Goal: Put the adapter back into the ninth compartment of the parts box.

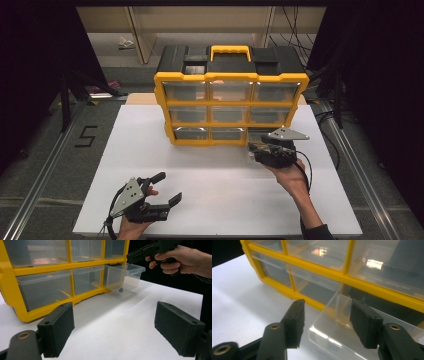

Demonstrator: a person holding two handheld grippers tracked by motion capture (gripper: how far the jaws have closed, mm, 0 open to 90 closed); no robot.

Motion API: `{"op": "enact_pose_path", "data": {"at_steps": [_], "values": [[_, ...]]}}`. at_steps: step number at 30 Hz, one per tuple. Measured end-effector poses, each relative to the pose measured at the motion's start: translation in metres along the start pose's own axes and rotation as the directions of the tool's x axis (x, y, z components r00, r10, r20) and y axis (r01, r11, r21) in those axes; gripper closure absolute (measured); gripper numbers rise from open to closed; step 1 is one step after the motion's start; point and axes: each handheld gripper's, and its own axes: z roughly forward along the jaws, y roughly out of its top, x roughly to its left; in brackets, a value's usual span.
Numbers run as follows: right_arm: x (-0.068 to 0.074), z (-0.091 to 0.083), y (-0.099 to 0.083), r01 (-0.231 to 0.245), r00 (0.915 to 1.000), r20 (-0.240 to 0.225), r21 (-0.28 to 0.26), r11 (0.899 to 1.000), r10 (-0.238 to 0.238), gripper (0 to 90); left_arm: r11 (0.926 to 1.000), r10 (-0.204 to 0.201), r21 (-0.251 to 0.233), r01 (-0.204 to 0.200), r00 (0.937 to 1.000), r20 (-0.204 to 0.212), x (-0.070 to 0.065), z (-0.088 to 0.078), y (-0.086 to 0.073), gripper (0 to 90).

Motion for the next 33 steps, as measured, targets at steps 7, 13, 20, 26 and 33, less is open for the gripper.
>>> {"op": "enact_pose_path", "data": {"at_steps": [7, 13, 20, 26, 33], "values": [[0.010, -0.007, 0.004, 0.021, 0.9994, -0.028, -0.035, 0.999, -0.022, 38.7, 1.0000, 0.000, 0.003, 0.000, 1.0000, 0.004, 0.000, 0.000, 0.000, 15.6], [0.020, -0.015, 0.009, 0.036, 0.9982, -0.046, -0.060, 0.998, -0.038, 35.7, 1.0000, -0.002, 0.001, 0.002, 1.0000, 0.004, 0.000, 0.000, 0.000, 15.5], [0.026, -0.019, 0.011, 0.040, 0.9968, -0.066, -0.081, 0.996, -0.045, 32.3, 1.0000, 0.000, 0.002, 0.000, 1.0000, 0.004, 0.000, 0.000, 0.000, 15.6], [0.028, -0.019, 0.010, 0.037, 0.9960, -0.077, -0.086, 0.996, -0.044, 30.1, 1.0000, 0.001, 0.002, -0.001, 1.0000, 0.004, 0.000, 0.000, 0.000, 15.5], [0.036, -0.021, 0.010, 0.037, 0.9945, -0.094, -0.104, 0.994, -0.047, 27.5, 1.0000, 0.000, 0.001, 0.000, 1.0000, 0.005, 0.000, 0.000, 0.000, 15.5]]}}
